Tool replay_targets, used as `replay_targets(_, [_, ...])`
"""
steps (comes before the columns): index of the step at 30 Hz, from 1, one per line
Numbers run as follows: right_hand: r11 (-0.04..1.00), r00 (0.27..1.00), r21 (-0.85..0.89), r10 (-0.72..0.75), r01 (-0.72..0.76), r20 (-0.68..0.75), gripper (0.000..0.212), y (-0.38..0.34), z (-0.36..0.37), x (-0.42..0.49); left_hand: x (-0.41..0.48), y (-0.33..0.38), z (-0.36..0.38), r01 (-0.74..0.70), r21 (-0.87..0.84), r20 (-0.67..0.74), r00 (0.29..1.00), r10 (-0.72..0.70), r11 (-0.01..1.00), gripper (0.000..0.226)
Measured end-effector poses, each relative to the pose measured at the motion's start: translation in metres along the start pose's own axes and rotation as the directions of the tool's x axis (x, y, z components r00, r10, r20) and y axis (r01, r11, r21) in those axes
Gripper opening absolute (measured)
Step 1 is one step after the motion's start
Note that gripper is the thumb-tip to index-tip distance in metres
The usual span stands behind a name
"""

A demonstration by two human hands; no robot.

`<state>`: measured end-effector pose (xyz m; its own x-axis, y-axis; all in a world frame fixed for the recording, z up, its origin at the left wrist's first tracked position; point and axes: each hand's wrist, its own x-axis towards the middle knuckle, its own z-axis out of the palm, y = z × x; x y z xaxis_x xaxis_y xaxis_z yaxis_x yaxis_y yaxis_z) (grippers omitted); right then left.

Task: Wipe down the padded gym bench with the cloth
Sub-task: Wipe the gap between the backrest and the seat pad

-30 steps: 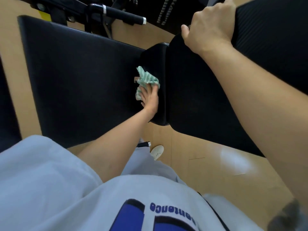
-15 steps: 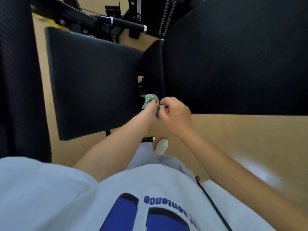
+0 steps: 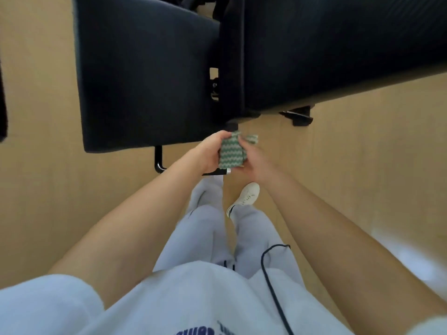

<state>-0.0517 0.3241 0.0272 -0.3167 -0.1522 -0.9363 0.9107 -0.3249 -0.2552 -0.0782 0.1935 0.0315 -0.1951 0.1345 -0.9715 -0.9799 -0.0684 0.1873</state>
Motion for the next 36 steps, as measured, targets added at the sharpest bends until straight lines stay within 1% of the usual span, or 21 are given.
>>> replay_targets(1, [0.999, 0.998, -0.039, -0.024, 0.022, -0.055, 0.032, 0.001, -0.001, 0.006, 0.004, -0.003, 0.002, -0.017, 0.002, -0.083, 0.996, 0.017, 1.000, 0.040])
replay_targets(2, [0.997, 0.993, -0.067, -0.052, 0.045, -0.111, 0.034, 0.002, -0.004, 0.012, 0.013, -0.006, 0.001, -0.039, 0.011, -0.180, 0.983, 0.041, 0.999, 0.035])
replay_targets(4, [0.994, 0.979, -0.070, -0.097, 0.086, -0.182, 0.037, 0.002, -0.012, 0.018, 0.021, -0.008, -0.002, -0.101, 0.038, -0.351, 0.930, 0.108, 0.994, 0.024])
replay_targets(5, [0.994, 0.972, -0.057, -0.105, 0.096, -0.209, 0.037, 0.000, -0.015, 0.019, 0.023, -0.007, -0.003, -0.124, 0.030, -0.384, 0.914, 0.126, 0.992, 0.017])
replay_targets(6, [0.994, 0.968, -0.039, -0.106, 0.099, -0.227, 0.037, -0.003, -0.016, 0.020, 0.024, -0.005, -0.003, -0.151, -0.011, -0.382, 0.914, 0.136, 0.988, 0.010])
replay_targets(8, [0.996, 0.969, -0.001, -0.082, 0.084, -0.232, 0.042, -0.009, -0.017, 0.024, 0.029, 0.000, -0.001, -0.164, -0.149, -0.351, 0.931, 0.103, 0.975, 0.015])
replay_targets(10, [0.997, 0.976, 0.034, -0.060, 0.069, -0.209, 0.042, -0.014, -0.016, 0.031, 0.038, 0.007, 0.001, -0.117, -0.291, -0.342, 0.940, 0.011, 0.950, 0.021])
replay_targets(12, [0.992, 0.980, 0.104, -0.050, 0.071, -0.191, 0.036, -0.019, -0.015, 0.044, 0.053, 0.010, 0.001, -0.040, -0.373, -0.341, 0.935, -0.097, 0.927, 0.028])
replay_targets(14, [0.980, 0.982, 0.188, -0.035, 0.070, -0.185, 0.027, -0.024, -0.014, 0.056, 0.071, 0.014, 0.000, -0.030, -0.404, -0.342, 0.932, -0.121, 0.914, 0.031])
replay_targets(17, [0.954, 0.987, 0.294, -0.014, 0.062, -0.161, 0.015, -0.034, -0.012, 0.071, 0.063, 0.024, 0.008, -0.111, -0.508, -0.269, 0.963, -0.035, 0.854, 0.036])
replay_targets(19, [0.955, 0.984, 0.285, -0.035, 0.085, -0.175, 0.011, -0.043, -0.012, 0.075, 0.059, 0.030, 0.011, -0.131, -0.586, -0.243, 0.970, -0.019, 0.800, 0.034])
replay_targets(23, [0.966, 0.961, 0.179, -0.142, 0.187, -0.239, 0.013, -0.058, -0.007, 0.066, 0.045, 0.033, 0.017, -0.142, -0.560, -0.256, 0.967, -0.007, 0.816, 0.031])
replay_targets(26, [0.949, 0.950, 0.216, -0.170, 0.229, -0.262, 0.019, -0.063, -0.009, 0.046, 0.024, 0.036, 0.025, -0.143, -0.588, -0.208, 0.978, 0.022, 0.796, 0.025])
replay_targets(29, [0.935, 0.938, 0.187, -0.255, 0.301, -0.233, 0.009, -0.065, -0.011, 0.020, -0.007, 0.040, 0.036, -0.164, -0.601, -0.173, 0.982, 0.074, 0.782, 0.019])
replay_targets(30, [0.922, 0.927, 0.183, -0.297, 0.340, -0.228, 0.010, -0.067, -0.013, 0.009, -0.018, 0.042, 0.040, -0.169, -0.601, -0.157, 0.983, 0.091, 0.781, 0.019])
replay_targets(33, [0.858, 0.886, 0.239, -0.408, 0.455, -0.223, 0.023, -0.072, -0.021, -0.029, -0.053, 0.046, 0.057, -0.192, -0.625, -0.097, 0.981, 0.169, 0.756, 0.017])
replay_targets(36, [0.825, 0.888, 0.330, -0.434, 0.459, -0.150, 0.016, -0.066, -0.024, -0.060, -0.082, 0.047, 0.069, -0.251, -0.604, -0.113, 0.967, 0.230, 0.756, 0.015])
